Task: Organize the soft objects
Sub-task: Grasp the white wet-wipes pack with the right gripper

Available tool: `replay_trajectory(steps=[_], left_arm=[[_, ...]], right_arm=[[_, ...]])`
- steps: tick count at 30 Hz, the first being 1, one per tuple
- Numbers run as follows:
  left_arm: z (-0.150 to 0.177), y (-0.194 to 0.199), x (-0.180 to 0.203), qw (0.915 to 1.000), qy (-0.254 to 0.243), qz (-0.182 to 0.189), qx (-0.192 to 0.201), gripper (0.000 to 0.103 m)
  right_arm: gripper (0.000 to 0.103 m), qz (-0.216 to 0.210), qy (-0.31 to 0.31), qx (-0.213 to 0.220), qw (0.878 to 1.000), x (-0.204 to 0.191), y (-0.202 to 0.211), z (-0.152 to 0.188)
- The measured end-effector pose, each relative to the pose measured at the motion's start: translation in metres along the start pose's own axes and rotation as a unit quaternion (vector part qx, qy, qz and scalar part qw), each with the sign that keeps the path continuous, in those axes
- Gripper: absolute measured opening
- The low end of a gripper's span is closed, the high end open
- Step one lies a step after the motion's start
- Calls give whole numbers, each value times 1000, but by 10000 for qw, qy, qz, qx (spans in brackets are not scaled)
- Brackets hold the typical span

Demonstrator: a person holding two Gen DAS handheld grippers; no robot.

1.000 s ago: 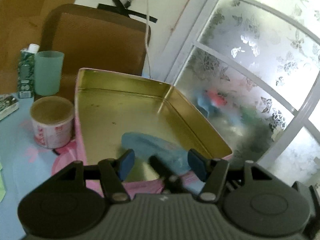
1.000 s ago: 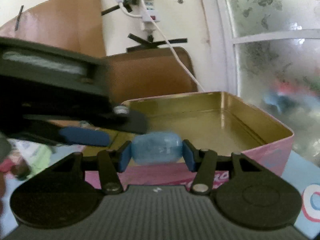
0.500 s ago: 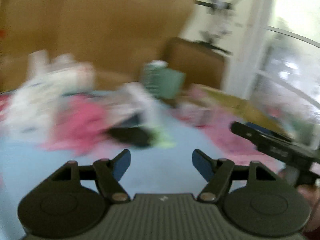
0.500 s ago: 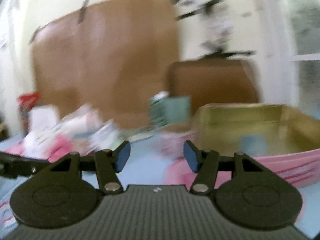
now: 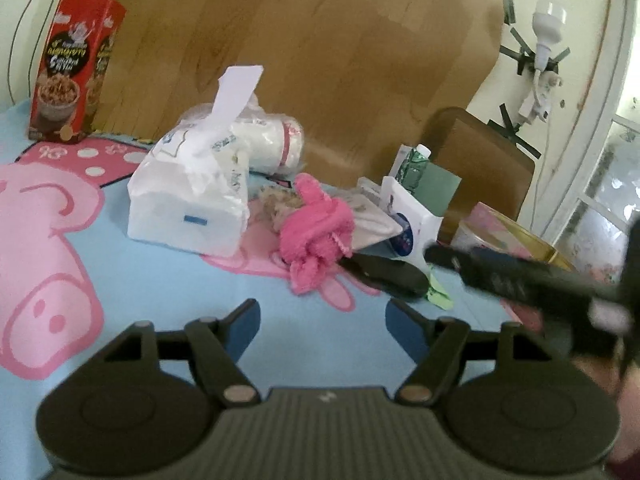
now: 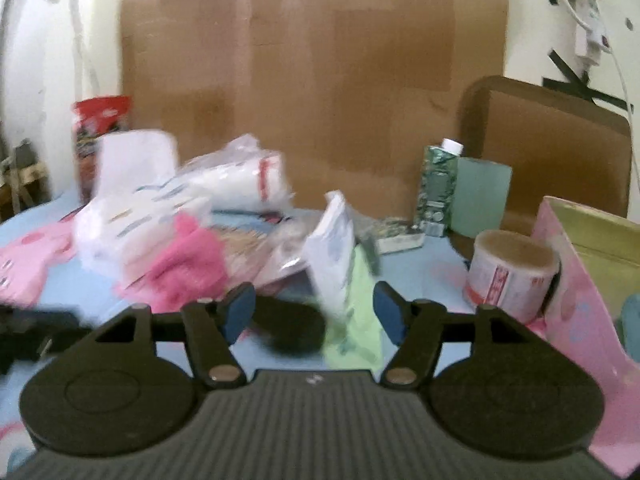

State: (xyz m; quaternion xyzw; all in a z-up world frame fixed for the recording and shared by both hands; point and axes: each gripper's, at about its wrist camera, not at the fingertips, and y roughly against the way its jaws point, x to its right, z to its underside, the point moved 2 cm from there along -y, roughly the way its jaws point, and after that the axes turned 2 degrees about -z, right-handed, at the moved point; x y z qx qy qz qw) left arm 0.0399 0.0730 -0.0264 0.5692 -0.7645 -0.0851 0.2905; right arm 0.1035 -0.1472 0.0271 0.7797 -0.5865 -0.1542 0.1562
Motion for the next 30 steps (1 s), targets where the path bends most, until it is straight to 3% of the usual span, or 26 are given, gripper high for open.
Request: replay_trajectory(steps=[5,6,8,12,15,20,24,26,28,30], left_arm=[[4,1,8,9996,-263,-80,75,73],[4,0,9,9995,-288,-95,93,73],[4,2,10,9994,-312,-115,136,75],[3,1,7,9996,-232,-98,126,77],[1,-2,3,9999,-126,-83,48,77],[1,-3,2,9998,-83,-154,24,85],[2,-6,7,9994,-201,-262,-79,85],[3,-7,9,9991,-245,-319,-113,85],[4,-7,11,9988,-300,-362,-127,86],[6,-6,13,9985,-341,-419,-125,88]], right_arm=[[63,217,1,-103,9997,5,-31,-17],[45,223,9,-152,9996,5,-36,-17],[20,180,-15,-314,9993,9,-42,-14],[18,134,-609,-210,9978,28,-17,-5],[18,-200,-1417,-189,9895,47,23,9],[18,-1022,-2803,-412,9536,72,98,57],[23,-1202,-3328,-588,9335,80,131,95],[33,-1055,-3427,-599,9316,85,139,105],[34,-978,-3385,-549,9343,88,143,105],[43,-787,-3101,-521,9460,85,143,100]])
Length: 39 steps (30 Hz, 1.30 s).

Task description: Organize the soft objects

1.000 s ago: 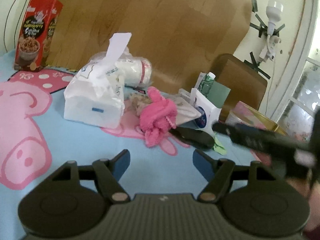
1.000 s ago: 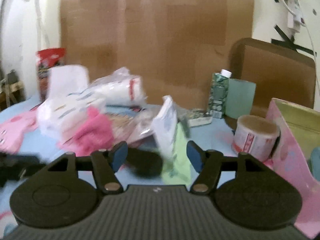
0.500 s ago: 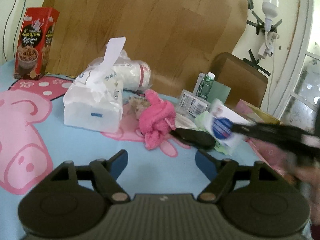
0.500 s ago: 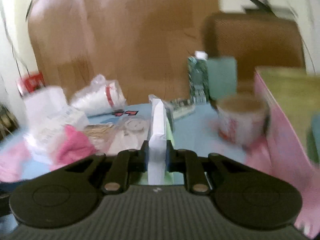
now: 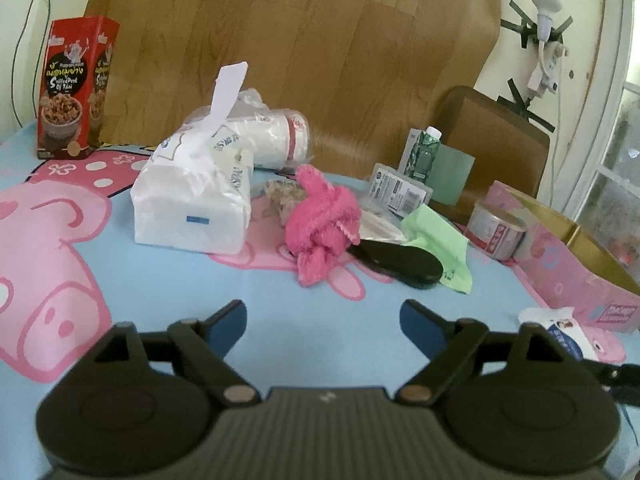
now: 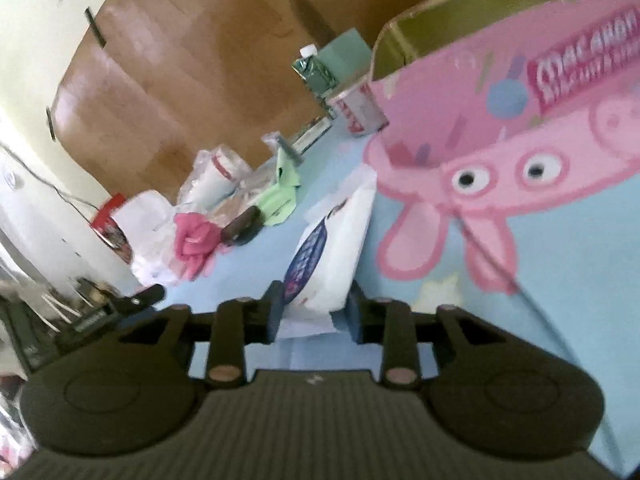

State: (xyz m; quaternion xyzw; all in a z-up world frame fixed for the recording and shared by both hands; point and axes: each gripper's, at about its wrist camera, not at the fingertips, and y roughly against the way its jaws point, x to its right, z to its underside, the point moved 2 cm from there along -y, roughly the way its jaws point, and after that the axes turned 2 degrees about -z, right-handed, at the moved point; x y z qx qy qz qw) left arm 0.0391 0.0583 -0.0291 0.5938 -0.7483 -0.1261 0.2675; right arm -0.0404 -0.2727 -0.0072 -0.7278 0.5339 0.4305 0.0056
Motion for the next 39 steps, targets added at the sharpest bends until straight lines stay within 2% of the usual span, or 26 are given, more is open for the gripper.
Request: replay_trajectory(steps=[1,3,6,7,9,12,17,23,25,26,28,29,32,33,36,37,39], left_arm=[[1,1,1,10000,-16,-31,8,88],[1,1,3,10000,-53,-47,2,89],[2,1,8,9999,-34,54,-82,89],[2,-1,10,9997,27,181,-144,89],[3,-4,20,9984,104,465,-290,89],[5,-12,46,9937,-23,969,-556,89],[11,-20,95,9790,-348,1770,-950,90],[21,-36,144,9606,-610,2328,-1387,91],[24,-45,157,9585,-645,2315,-1535,91],[25,-47,161,9598,-676,2288,-1478,90],[27,-49,170,9584,-735,2333,-1471,81],[29,-50,172,9555,-715,2424,-1523,73],[30,-47,179,9601,-859,2254,-1412,73],[28,-46,180,9618,-871,2211,-1357,73],[10,-36,180,9614,-760,2405,-1104,73],[2,-31,183,9591,-752,2538,-1006,73],[-10,-25,194,9575,-929,2628,-742,73]], right_arm=[[47,145,241,44,9996,-6,-1,0],[65,373,733,135,9965,-13,1,2],[71,555,1245,259,9903,-19,3,8],[71,586,1374,266,9884,-21,4,10],[80,624,1589,224,9851,-21,2,12],[82,706,1945,86,9783,-23,-3,19],[84,1069,2852,20,9525,-35,-14,36],[84,1120,2991,72,9476,-32,-17,27],[84,1062,2962,40,9492,-30,-20,24],[84,1045,2922,10,9506,-27,-22,21],[85,961,2801,-42,9551,-25,-23,20],[79,895,2773,-10,9566,-25,-23,20],[70,920,2909,92,9523,-30,-22,23],[64,908,2921,160,9519,-31,-21,23],[46,1111,3031,539,9449,-34,-13,18],[46,1205,3035,664,9428,-34,-12,14],[44,1149,2768,798,9507,-28,-10,0]])
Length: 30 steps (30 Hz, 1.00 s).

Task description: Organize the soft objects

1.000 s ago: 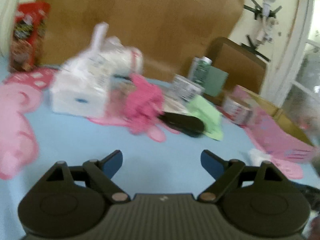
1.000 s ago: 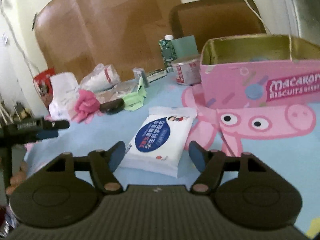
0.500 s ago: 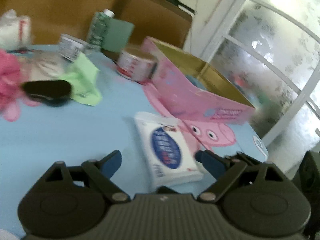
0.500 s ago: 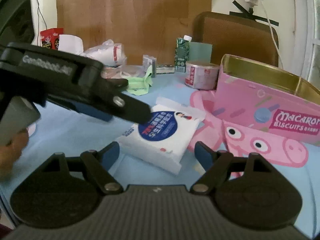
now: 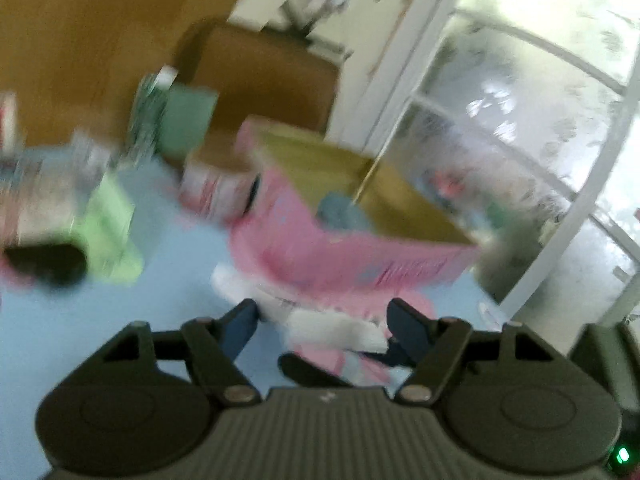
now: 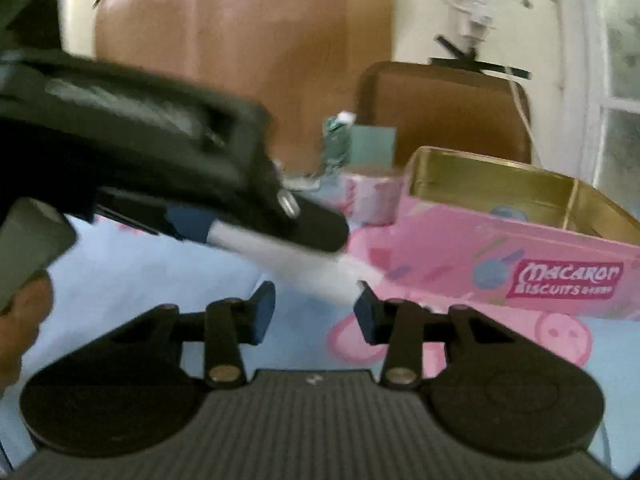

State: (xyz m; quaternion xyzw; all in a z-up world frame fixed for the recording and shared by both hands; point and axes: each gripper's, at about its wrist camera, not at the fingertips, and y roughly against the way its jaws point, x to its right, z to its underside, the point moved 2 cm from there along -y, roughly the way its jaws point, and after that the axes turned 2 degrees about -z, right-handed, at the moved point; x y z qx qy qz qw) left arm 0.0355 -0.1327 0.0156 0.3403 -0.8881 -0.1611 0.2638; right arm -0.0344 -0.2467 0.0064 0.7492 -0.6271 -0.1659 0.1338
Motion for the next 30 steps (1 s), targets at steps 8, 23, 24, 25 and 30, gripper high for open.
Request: replay_trajectory(steps=[8,23,24,25,30], left_arm=[[-14,-13,18,9998,-162,80,45,73],[-58,-41,51,9976,-538,261,343,75],[-62,-49,56,9974,-568,300,338,75],[-65,-56,60,9971,-600,312,336,75],[-74,-103,82,9954,-901,223,217,81]], right_arm=[[42,81,-413,63,9991,17,-1,-5],[42,801,-348,876,9923,47,12,-36],[42,906,-366,919,9910,53,12,-38],[42,992,-387,938,9899,60,10,-39],[43,1404,-475,909,9848,94,-11,-47]])
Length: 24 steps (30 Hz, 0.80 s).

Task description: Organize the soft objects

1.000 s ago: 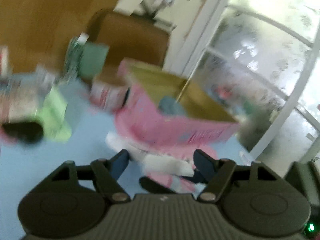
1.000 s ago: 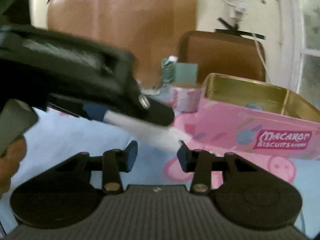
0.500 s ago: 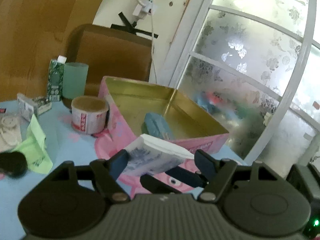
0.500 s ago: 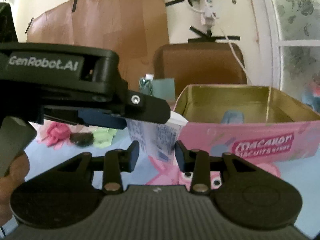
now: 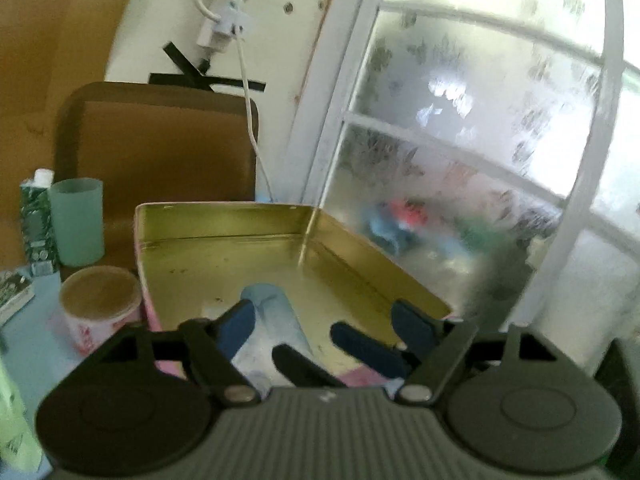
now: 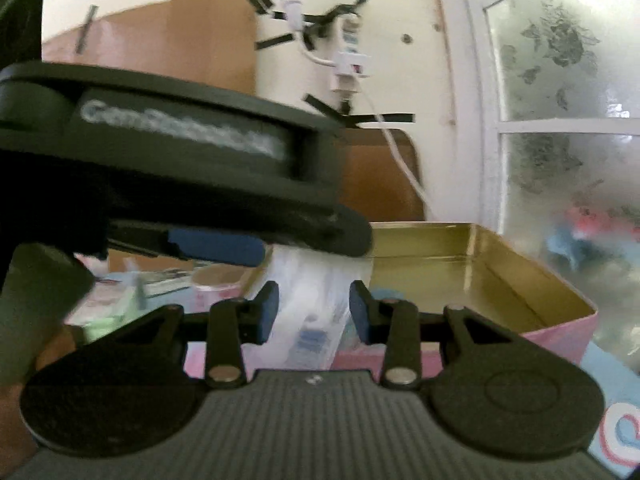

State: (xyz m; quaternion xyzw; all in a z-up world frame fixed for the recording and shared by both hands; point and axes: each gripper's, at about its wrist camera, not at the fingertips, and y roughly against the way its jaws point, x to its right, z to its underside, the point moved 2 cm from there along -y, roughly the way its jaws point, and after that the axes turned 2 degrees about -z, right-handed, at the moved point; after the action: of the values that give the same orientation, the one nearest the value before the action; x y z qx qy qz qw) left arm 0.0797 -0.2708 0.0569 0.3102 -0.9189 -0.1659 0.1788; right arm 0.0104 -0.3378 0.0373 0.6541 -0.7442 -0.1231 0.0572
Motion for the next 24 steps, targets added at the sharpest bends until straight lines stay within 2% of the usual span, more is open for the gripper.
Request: replay_trajectory(steps=[2,5,9,12,15,19,24], left_arm=[[1,-15,5,9997,-173,-169,-103,84],[7,-19,0,9992,-77,-345,-207,87],[21,17,-23,9994,333,-91,-38,90],[40,59,-52,9982,553,-103,199,96],[64,97,-82,9962,719,-442,221,96],[101,144,-119,9895,1018,-1014,165,96],[138,185,-152,9736,965,-2069,-37,96]], right_arm=[[44,181,-6,-20,9998,7,-12,0],[58,472,-74,-222,9986,19,-27,4],[58,612,-642,-263,9957,37,-23,12],[58,595,-676,-139,9958,33,-9,15],[58,458,-682,-2,9966,24,5,16],[58,173,-640,72,9978,0,11,15],[58,-465,-311,-106,9984,-47,13,18]])
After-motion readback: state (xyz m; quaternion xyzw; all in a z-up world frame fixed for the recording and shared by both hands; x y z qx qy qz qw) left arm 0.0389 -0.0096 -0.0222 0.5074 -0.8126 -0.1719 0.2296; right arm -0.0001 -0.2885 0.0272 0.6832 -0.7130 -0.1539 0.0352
